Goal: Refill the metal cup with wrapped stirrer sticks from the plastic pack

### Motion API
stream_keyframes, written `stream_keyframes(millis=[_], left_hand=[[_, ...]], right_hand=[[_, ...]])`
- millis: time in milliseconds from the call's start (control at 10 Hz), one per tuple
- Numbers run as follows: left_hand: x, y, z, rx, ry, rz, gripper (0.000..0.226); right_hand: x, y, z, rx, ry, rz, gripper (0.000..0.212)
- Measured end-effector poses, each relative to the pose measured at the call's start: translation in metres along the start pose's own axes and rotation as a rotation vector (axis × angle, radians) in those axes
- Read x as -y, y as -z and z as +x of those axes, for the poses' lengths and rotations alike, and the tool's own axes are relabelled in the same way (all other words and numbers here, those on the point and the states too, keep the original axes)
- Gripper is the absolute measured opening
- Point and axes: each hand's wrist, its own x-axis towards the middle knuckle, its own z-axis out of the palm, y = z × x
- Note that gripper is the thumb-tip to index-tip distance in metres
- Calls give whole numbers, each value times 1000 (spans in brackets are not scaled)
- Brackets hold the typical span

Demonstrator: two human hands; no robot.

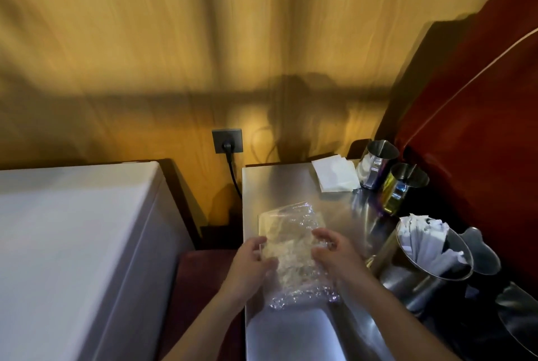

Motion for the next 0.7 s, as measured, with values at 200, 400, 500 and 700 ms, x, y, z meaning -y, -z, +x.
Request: stream_keyframes(millis=[200,400,500,700], left_hand=[[-14,-13,36,-67,-215,406,57],[-2,-13,60,-66,-230,849,42],[3,-7,63,-13,-243,979,30],[-11,5,69,-34,-301,1139,47]], right_hand=[[14,-9,46,-21,102,-449,53],[-4,-18,68,59,81,-963,46],[-11,-15,72,80,98,-1065,44],[11,-10,81,104,37,-1114,27]])
